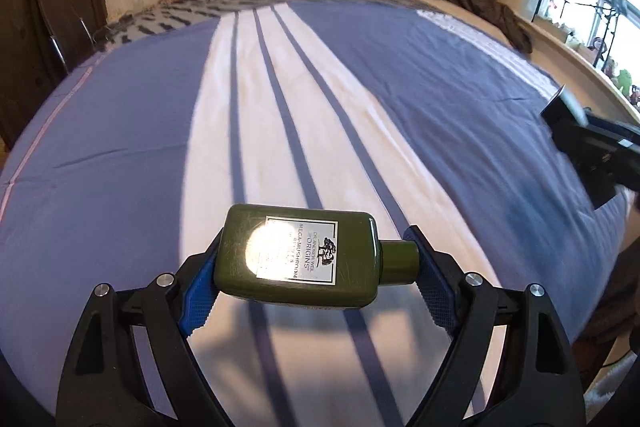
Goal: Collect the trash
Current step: 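Carry the green bottle and black box down over the black bin with both tools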
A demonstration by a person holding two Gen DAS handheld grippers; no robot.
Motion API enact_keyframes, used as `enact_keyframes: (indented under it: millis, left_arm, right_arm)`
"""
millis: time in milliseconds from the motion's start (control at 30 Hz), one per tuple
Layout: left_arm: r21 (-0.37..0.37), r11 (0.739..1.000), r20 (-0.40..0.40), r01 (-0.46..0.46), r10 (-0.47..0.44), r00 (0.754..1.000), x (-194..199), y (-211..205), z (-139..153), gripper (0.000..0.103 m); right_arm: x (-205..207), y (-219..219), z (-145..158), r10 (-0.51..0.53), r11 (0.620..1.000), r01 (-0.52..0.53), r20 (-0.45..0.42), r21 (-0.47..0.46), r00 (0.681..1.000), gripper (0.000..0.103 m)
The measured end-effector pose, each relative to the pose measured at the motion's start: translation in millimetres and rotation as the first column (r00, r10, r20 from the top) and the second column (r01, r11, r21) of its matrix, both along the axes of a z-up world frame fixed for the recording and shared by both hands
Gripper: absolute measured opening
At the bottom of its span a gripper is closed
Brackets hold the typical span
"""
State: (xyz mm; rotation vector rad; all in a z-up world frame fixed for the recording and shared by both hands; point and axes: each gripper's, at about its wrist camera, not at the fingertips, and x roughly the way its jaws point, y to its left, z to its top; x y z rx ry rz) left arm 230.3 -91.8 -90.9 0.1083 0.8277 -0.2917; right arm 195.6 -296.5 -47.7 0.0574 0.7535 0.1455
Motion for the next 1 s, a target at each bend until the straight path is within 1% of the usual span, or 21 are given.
enact_keyframes:
  millis: [133, 267, 400, 500, 633, 700, 833, 933, 1000]
  left_arm:
    - [-0.016, 1.0, 0.046, 0.024, -0.023, 0.999, -40, 8, 22, 0.081]
    - [-0.051, 0.997, 0.099, 0.056, -0.05, 0.994, -82, 18, 44, 0.081]
    - [-0.069, 0.994, 0.129, 0.082, -0.072, 0.989, -118, 25, 54, 0.081]
    - [-0.075, 0.992, 0.146, 0.102, -0.09, 0.985, -145, 29, 56, 0.081]
    - [-0.072, 0.991, 0.158, 0.117, -0.104, 0.982, -178, 33, 52, 0.081]
    - [-0.074, 0.991, 0.154, 0.115, -0.103, 0.983, -192, 35, 45, 0.081]
    - [-0.104, 0.988, 0.115, 0.115, -0.103, 0.988, -215, 42, 25, 0.081]
    - [-0.106, 0.989, 0.078, 0.099, -0.091, 0.993, -226, 45, 5, 0.081]
    - [-0.116, 0.989, 0.035, 0.087, -0.084, 0.996, -232, 49, -13, 0.081]
  right_arm:
    - [-33, 0, 6, -0.009, 1.0, 0.009, 0.013, 0.011, 1.0, 0.076]
    - [-71, 3, 15, -0.014, 1.0, 0.013, 0.039, 0.026, 0.999, 0.076]
    - [-107, 7, 18, -0.009, 0.998, 0.005, 0.06, 0.064, 0.998, 0.076]
    - [-132, 14, 18, -0.002, 0.996, -0.004, 0.074, 0.093, 0.997, 0.076]
    - [-161, 28, 13, 0.007, 0.993, -0.018, 0.09, 0.116, 0.996, 0.076]
    - [-175, 37, 6, 0.011, 0.992, -0.022, 0.085, 0.123, 0.996, 0.076]
    - [-198, 50, -14, 0.014, 0.987, -0.022, 0.051, 0.156, 0.999, 0.076]
    - [-210, 56, -33, 0.012, 0.987, -0.014, 0.014, 0.163, 1.0, 0.076]
    - [-215, 59, -44, 0.002, 0.987, 0.001, -0.016, 0.159, 1.0, 0.076]
